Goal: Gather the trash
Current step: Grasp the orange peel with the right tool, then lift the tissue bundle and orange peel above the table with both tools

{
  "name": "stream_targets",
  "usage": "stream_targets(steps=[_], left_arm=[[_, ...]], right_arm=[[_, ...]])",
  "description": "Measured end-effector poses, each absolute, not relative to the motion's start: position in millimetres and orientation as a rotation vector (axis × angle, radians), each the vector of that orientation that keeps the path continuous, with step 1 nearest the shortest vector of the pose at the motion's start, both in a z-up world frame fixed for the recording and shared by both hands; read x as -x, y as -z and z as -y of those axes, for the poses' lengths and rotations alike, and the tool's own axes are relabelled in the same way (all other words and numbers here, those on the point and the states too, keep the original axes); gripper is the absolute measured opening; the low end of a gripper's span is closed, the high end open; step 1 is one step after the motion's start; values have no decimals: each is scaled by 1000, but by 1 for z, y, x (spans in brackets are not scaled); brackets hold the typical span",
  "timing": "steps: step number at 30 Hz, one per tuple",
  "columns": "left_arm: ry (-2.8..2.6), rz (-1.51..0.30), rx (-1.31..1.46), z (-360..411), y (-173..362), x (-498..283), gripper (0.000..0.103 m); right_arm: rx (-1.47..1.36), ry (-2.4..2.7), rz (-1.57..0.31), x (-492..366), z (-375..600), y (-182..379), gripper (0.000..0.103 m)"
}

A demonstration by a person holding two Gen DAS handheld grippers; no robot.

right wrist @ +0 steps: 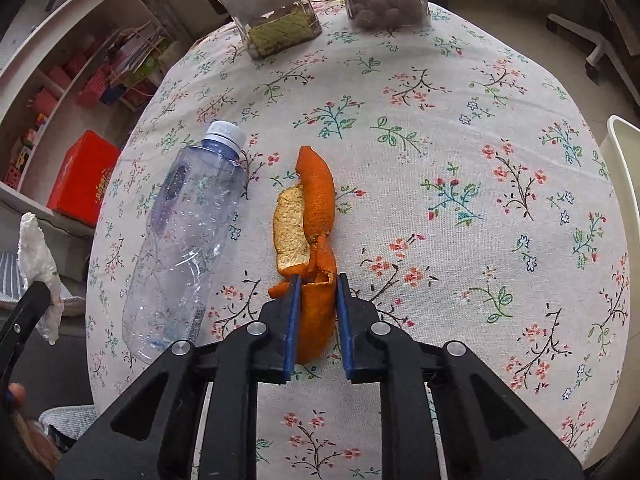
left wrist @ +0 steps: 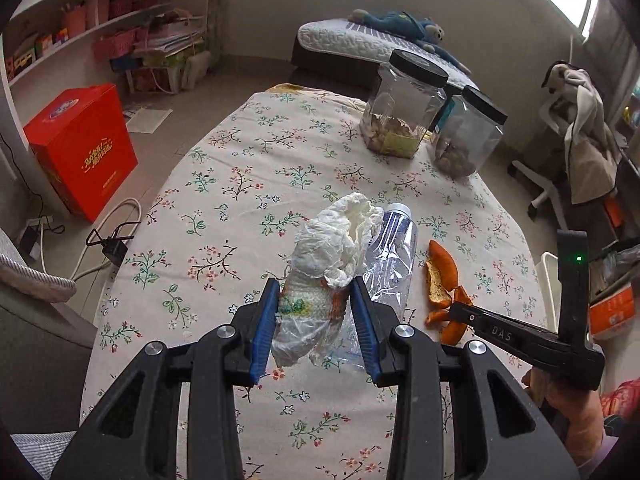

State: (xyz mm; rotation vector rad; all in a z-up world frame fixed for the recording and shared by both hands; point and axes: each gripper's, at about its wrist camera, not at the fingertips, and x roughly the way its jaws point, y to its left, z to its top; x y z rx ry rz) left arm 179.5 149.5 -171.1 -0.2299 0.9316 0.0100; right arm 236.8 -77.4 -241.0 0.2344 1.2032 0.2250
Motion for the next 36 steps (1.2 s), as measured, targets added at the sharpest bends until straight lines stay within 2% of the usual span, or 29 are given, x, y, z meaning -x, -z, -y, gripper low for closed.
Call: stream_targets(steps=[14,36], left_arm=[[-31,-818,264,-148,149,-176,37],[-60,-686,237,-101,123,-183,38]], right_arm=[[-137,-335,-841,-220,81,148,12],[36,-268,-624,-194,97,119,12]])
